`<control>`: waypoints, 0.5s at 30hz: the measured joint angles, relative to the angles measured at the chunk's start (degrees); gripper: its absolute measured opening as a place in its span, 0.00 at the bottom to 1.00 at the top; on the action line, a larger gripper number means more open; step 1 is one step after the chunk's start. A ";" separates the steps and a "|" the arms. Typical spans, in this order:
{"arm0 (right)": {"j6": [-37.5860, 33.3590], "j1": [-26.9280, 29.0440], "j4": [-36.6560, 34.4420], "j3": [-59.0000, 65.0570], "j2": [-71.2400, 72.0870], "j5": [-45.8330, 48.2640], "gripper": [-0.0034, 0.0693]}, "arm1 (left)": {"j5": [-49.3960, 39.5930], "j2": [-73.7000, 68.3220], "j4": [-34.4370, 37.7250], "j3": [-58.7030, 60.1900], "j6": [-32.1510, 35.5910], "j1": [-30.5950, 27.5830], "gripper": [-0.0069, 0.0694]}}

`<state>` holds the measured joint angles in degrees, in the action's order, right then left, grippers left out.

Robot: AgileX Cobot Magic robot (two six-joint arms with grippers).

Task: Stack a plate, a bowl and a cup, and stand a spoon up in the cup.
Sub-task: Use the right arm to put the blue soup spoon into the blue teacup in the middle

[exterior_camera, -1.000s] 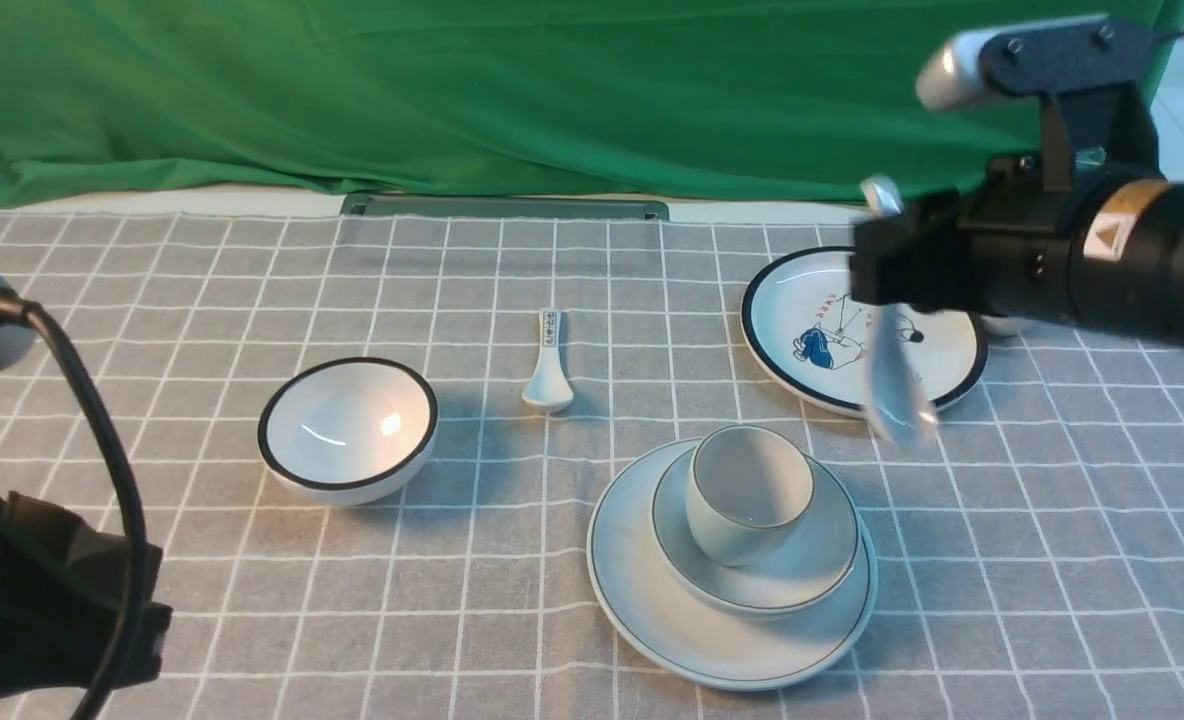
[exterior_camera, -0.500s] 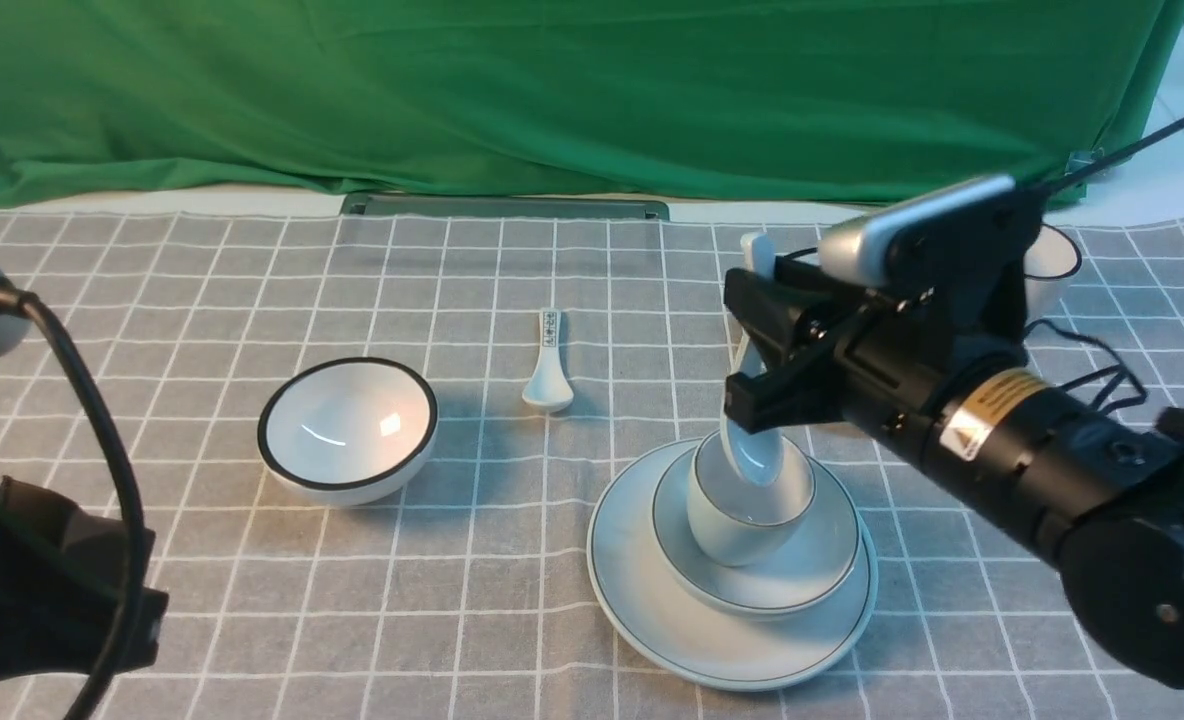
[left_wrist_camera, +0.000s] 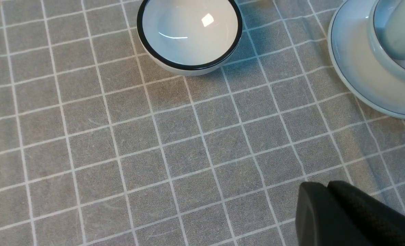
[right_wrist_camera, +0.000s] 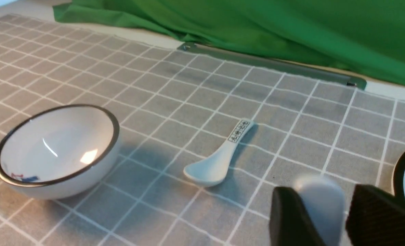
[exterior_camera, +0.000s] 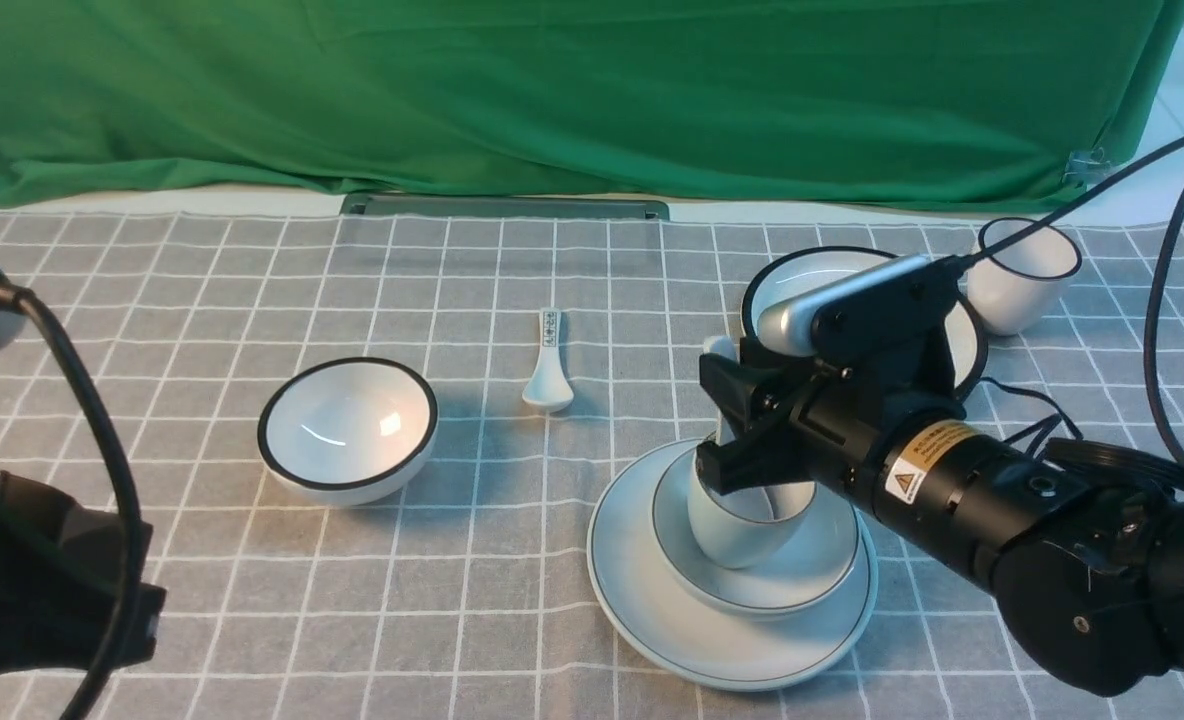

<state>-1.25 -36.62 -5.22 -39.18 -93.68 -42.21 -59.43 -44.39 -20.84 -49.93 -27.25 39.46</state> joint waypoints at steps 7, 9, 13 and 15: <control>-5.06 0.00 0.00 0.00 10.83 22.35 0.46 | -0.42 0.00 -0.59 0.00 0.00 0.00 0.10; -6.01 0.00 -0.04 0.02 16.65 29.89 0.40 | -0.89 0.00 -0.86 0.00 -0.02 0.00 0.10; -7.00 0.00 -0.04 0.02 29.73 40.83 0.22 | -1.05 0.00 -1.86 0.00 -1.53 0.00 0.10; -7.14 0.00 0.11 0.02 43.03 48.44 0.09 | -1.05 0.00 -2.04 0.00 -3.06 0.00 0.10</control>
<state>-8.39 -36.62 -5.11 -39.16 -50.64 6.23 -60.49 -44.39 -22.88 -49.93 -30.31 39.46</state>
